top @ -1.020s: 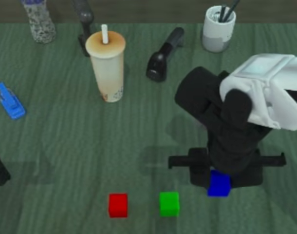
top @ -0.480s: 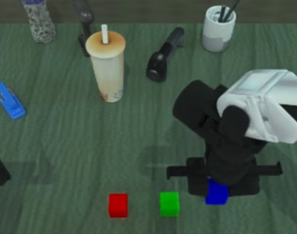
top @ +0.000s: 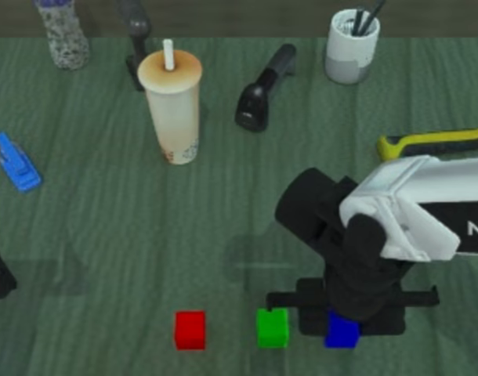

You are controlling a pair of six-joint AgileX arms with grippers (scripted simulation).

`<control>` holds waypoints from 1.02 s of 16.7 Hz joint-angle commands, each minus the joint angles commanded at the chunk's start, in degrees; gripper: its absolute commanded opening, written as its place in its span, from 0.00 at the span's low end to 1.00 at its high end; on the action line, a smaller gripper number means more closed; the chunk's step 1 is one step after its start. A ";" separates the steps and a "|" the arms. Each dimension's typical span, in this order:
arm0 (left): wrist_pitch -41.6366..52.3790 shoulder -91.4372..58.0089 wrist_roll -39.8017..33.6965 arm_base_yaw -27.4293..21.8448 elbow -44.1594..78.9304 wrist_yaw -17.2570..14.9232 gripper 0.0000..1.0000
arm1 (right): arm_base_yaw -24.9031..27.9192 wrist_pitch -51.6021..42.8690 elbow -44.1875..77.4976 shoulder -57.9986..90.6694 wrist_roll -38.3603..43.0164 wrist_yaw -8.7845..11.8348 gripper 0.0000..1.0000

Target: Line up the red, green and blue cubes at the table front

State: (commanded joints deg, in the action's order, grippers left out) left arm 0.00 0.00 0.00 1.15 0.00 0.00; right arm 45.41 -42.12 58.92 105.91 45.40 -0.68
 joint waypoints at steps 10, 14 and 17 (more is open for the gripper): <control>0.00 0.00 0.00 0.00 0.00 0.00 1.00 | 0.00 0.00 0.00 0.00 0.00 0.00 0.60; 0.00 0.00 0.00 0.00 0.00 0.00 1.00 | 0.00 0.00 0.00 0.00 0.00 0.00 0.90; 0.00 0.00 0.00 0.00 0.00 0.00 1.00 | 0.00 0.00 0.00 0.00 0.00 0.00 1.00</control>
State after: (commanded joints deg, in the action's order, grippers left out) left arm 0.00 0.00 0.00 1.15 0.00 0.00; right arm 45.41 -42.12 58.92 105.91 45.40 -0.68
